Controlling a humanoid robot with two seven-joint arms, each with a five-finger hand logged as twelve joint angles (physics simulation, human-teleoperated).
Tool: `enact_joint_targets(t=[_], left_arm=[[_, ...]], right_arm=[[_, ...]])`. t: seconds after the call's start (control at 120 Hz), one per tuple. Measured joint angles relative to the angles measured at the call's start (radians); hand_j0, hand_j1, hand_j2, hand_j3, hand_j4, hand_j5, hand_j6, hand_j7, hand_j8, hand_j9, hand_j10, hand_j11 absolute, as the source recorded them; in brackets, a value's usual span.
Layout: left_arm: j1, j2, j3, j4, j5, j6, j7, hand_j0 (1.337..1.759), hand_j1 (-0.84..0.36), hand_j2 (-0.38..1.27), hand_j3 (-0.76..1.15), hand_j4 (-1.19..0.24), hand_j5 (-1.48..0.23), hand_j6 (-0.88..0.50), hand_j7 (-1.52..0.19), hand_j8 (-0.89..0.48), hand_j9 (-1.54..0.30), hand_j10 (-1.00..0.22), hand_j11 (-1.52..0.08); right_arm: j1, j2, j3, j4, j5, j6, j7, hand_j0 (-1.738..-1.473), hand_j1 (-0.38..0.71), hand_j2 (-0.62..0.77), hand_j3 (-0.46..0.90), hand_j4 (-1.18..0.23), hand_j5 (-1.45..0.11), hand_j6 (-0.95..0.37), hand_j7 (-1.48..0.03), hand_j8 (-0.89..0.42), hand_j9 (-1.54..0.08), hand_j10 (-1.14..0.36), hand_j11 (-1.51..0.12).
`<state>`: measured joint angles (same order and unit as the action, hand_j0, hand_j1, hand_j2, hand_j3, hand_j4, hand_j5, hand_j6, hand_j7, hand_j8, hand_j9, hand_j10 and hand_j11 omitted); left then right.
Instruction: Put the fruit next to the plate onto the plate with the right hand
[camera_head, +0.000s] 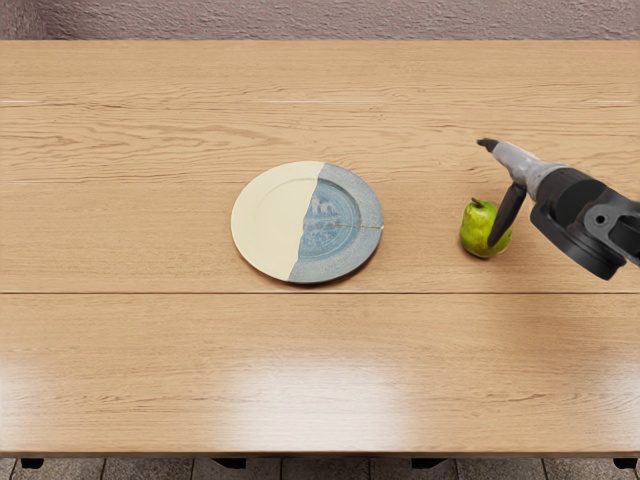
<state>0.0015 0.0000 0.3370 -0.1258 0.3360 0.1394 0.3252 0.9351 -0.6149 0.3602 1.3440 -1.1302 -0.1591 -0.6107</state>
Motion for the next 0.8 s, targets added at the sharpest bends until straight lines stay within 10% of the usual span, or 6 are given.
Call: enact_joint_targets(t=[0.8], left_arm=[[0.0, 0.0, 0.0, 0.0, 0.0, 0.0, 0.0, 1.658, 0.34, 0.0, 0.0, -0.01, -0.01, -0.01, -0.01, -0.01, -0.01, -0.01, -0.01]], right_arm=[[-0.013, 0.051, -0.038, -0.04, 0.004, -0.021, 0.0, -1.658, -0.07, -0.02, 0.0, -0.26, -0.34, -0.26, -0.34, -0.26, -0.34, -0.26, -0.34]])
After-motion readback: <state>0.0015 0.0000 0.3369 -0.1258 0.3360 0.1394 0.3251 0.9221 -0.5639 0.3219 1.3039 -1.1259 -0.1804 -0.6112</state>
